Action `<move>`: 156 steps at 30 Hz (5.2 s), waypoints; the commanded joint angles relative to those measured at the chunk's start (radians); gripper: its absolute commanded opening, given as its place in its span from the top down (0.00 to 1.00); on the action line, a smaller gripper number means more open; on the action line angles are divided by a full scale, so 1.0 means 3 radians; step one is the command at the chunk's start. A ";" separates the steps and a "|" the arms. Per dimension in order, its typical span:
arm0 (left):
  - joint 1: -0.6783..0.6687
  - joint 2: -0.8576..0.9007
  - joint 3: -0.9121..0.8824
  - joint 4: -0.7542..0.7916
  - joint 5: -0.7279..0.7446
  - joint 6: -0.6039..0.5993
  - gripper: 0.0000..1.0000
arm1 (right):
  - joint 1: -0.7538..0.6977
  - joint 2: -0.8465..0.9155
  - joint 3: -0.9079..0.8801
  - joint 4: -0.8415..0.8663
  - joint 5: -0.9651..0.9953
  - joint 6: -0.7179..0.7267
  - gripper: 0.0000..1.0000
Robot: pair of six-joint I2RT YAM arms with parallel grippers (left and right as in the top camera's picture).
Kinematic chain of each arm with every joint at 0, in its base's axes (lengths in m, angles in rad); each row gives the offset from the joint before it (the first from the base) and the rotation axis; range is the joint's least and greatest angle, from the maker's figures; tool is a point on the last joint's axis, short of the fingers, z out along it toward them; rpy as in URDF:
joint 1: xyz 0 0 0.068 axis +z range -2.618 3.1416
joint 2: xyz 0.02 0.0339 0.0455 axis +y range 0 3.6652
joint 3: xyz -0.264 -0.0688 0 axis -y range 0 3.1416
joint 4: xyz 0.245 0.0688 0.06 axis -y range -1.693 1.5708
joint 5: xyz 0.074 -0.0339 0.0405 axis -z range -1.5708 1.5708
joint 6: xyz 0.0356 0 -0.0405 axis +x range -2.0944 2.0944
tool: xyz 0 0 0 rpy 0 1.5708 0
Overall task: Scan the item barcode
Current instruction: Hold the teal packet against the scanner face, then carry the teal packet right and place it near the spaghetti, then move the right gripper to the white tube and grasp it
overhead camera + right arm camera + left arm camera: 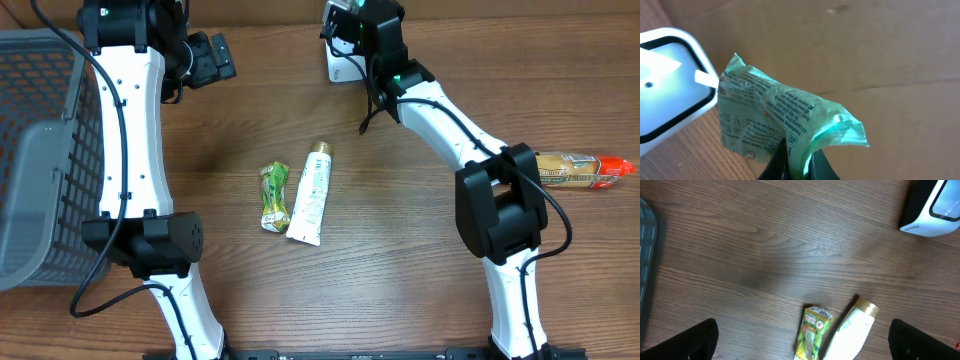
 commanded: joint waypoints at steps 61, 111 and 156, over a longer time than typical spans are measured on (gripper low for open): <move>0.0004 -0.0050 0.0062 0.0005 0.0006 -0.0047 0.01 | -0.1665 -0.1677 -0.0717 -0.3628 -0.0627 0.6882 0.96; 0.0004 -0.0050 0.0062 0.0005 0.0005 -0.0047 0.01 | 0.0576 -0.0991 -0.1864 -0.2305 -0.3307 0.6072 0.31; 0.0004 -0.0050 0.0062 0.0005 0.0006 -0.0047 0.00 | 0.0142 -0.1164 -0.1517 -0.3203 -0.2786 0.4707 0.96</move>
